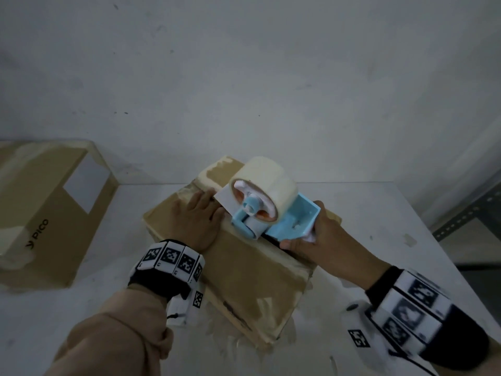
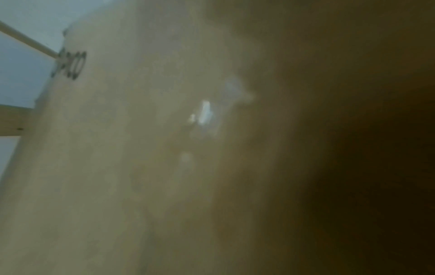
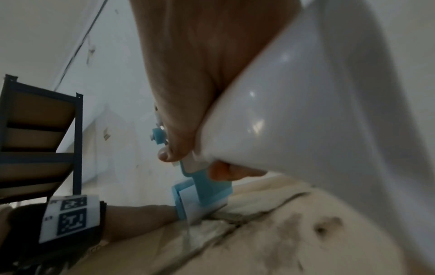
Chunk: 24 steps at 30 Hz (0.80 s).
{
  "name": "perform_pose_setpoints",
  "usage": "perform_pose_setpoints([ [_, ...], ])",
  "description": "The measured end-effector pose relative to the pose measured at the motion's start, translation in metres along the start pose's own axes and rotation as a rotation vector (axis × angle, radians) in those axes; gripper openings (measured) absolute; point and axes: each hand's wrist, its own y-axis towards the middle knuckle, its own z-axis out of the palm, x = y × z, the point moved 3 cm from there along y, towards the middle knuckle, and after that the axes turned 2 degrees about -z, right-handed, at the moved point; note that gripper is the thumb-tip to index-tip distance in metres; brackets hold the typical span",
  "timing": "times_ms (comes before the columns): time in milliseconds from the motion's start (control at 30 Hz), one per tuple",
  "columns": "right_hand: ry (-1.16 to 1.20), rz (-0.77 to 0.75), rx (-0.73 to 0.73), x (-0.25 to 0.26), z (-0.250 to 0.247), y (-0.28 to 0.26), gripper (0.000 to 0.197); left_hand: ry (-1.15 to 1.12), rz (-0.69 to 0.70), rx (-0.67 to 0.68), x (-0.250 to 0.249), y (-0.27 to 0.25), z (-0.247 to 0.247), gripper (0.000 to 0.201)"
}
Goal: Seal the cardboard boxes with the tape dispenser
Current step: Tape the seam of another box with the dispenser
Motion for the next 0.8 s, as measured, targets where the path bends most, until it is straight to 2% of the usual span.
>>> perform_pose_setpoints([
  [33,-0.005,0.021,-0.017,-0.003,-0.006,-0.010,0.035,-0.005,-0.022,-0.004,0.002,0.001,0.002,0.050],
  [100,0.002,0.065,-0.042,-0.009,-0.020,-0.036,0.031,-0.054,-0.048,-0.008,0.002,0.003,0.002,0.046],
  [267,0.011,0.203,-0.119,-0.026,-0.046,-0.085,0.045,-0.046,-0.037,-0.003,0.003,0.005,0.003,0.046],
  [400,0.002,0.163,-0.075,-0.025,-0.042,-0.085,0.040,-0.093,-0.078,0.034,-0.008,-0.001,-0.004,0.048],
  [467,0.008,0.160,-0.091,-0.024,-0.040,-0.087,0.046,-0.063,-0.003,0.010,-0.030,-0.021,-0.005,0.055],
  [533,0.017,0.159,-0.122,-0.024,-0.041,-0.089,0.051,0.007,0.229,-0.044,-0.064,-0.055,-0.001,0.071],
  [567,0.027,0.154,-0.131,-0.025,-0.041,-0.089,0.052,0.022,0.344,-0.030,-0.079,-0.072,0.004,0.083],
  [600,0.036,0.151,-0.133,-0.026,-0.041,-0.089,0.052,0.001,0.398,0.039,-0.090,-0.086,0.011,0.093],
  [633,0.048,0.144,-0.135,-0.027,-0.041,-0.089,0.051,-0.026,0.393,0.164,-0.097,-0.097,0.018,0.100],
  [667,0.061,0.133,-0.139,-0.028,-0.041,-0.088,0.051,-0.033,0.379,0.224,-0.103,-0.104,0.023,0.108],
  [733,0.079,0.122,-0.136,-0.028,-0.041,-0.088,0.050,-0.006,0.370,0.179,-0.107,-0.104,0.029,0.117],
  [800,0.091,0.121,-0.129,-0.026,-0.041,-0.086,0.050,0.040,0.343,0.138,-0.102,-0.097,0.028,0.114],
])
